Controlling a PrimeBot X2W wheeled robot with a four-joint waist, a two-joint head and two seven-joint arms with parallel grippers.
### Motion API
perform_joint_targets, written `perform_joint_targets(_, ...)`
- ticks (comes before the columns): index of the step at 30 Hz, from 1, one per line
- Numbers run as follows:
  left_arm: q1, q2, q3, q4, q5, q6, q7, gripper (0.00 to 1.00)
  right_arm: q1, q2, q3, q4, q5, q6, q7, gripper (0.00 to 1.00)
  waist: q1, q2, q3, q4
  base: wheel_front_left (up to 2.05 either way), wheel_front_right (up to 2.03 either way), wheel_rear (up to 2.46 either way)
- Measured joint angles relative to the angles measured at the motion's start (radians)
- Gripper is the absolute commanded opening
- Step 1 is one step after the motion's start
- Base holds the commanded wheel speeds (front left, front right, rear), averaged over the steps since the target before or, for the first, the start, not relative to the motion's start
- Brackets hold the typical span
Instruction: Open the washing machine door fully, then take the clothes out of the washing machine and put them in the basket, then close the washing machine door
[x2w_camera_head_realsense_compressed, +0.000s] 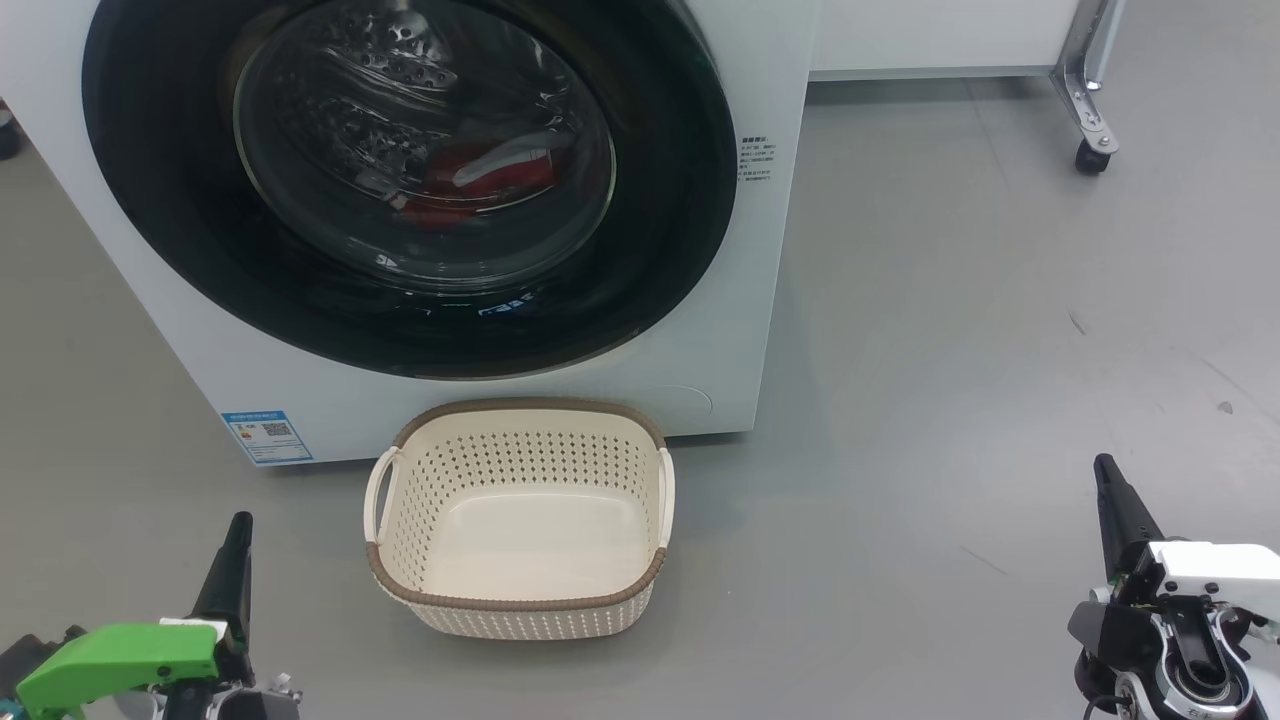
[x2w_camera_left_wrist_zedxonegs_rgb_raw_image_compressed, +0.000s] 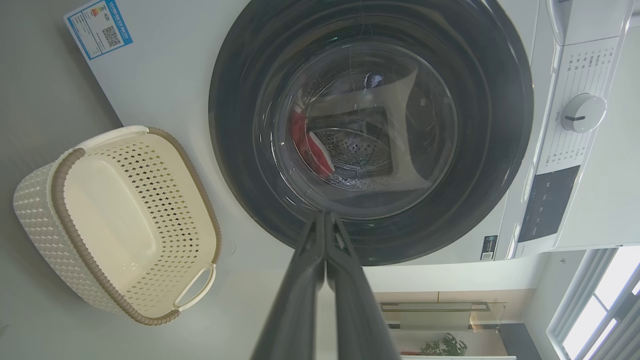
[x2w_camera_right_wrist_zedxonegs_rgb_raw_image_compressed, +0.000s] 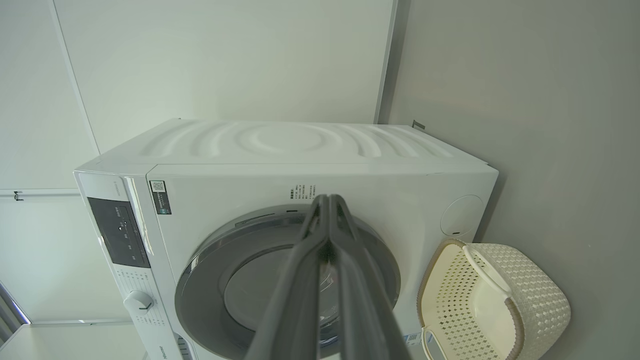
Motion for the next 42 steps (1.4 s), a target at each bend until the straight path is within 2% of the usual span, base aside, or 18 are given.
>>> perform_joint_targets(21, 0.000, -0.003, 0.001, 0.000, 0.000, 0.000, 0.000, 0.00, 0.000, 0.002, -0.002, 0.000, 0.000, 0.000, 0.004, 0.00, 0.0000, 0.0000, 0.000, 0.000, 0.00, 0.00, 0.00)
perform_joint_targets(22, 0.000, -0.003, 0.001, 0.000, 0.000, 0.000, 0.000, 1.00, 0.000, 0.003, -0.003, 0.000, 0.000, 0.000, 0.004, 1.00, 0.0000, 0.0000, 0.000, 0.000, 0.00, 0.00, 0.00)
perform_joint_targets(24, 0.008, -0.009, -0.002, 0.016, 0.000, 0.001, 0.000, 1.00, 0.008, 0.010, -0.002, 0.014, 0.000, -0.001, 0.004, 1.00, 0.0000, 0.0000, 0.000, 0.000, 0.00, 0.00, 0.00)
perform_joint_targets(25, 0.017, -0.015, -0.003, 0.027, 0.000, 0.001, 0.000, 0.00, 0.019, 0.017, -0.001, 0.024, 0.000, -0.001, 0.004, 0.00, 0.0000, 0.0000, 0.000, 0.000, 0.00, 0.00, 0.00)
perform_joint_targets(26, 0.027, -0.021, -0.005, 0.036, 0.000, 0.001, 0.000, 1.00, 0.030, 0.024, 0.000, 0.033, 0.000, -0.001, 0.004, 1.00, 0.0000, 0.0000, 0.000, 0.000, 0.00, 0.00, 0.00)
perform_joint_targets(42, 0.036, -0.026, -0.018, 0.025, 0.007, 0.001, -0.019, 1.00, 0.043, 0.029, 0.001, 0.028, -0.011, -0.001, -0.012, 1.00, 0.0001, 0.0000, 0.001, 0.000, 0.00, 0.00, 0.00)
